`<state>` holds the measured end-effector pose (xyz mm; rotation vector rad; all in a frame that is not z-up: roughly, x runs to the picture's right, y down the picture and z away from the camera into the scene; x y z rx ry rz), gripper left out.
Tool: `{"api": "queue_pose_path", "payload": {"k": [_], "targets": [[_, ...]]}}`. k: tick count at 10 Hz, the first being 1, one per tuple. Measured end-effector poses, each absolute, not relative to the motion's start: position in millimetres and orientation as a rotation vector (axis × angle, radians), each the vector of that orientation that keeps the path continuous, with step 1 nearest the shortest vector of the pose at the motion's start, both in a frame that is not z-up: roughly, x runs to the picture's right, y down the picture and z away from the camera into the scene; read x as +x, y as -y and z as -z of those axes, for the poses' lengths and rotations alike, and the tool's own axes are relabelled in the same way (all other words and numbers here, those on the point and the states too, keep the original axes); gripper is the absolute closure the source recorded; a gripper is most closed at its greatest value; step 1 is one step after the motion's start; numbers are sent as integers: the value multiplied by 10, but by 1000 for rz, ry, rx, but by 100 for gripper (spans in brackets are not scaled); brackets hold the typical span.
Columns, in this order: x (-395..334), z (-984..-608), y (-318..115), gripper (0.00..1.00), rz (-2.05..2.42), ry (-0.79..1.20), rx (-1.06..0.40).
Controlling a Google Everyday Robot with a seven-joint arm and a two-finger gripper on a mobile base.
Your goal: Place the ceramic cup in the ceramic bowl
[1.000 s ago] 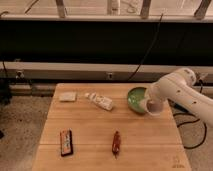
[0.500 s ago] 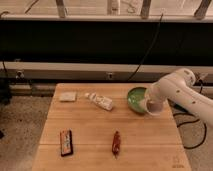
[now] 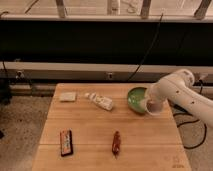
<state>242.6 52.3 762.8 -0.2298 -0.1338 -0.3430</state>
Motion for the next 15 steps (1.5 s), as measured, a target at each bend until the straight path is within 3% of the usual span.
{"api": "queue_pose_path", "payload": {"k": [15], "targets": [[2509,-7795,-516,97,345,135,-231]]}}
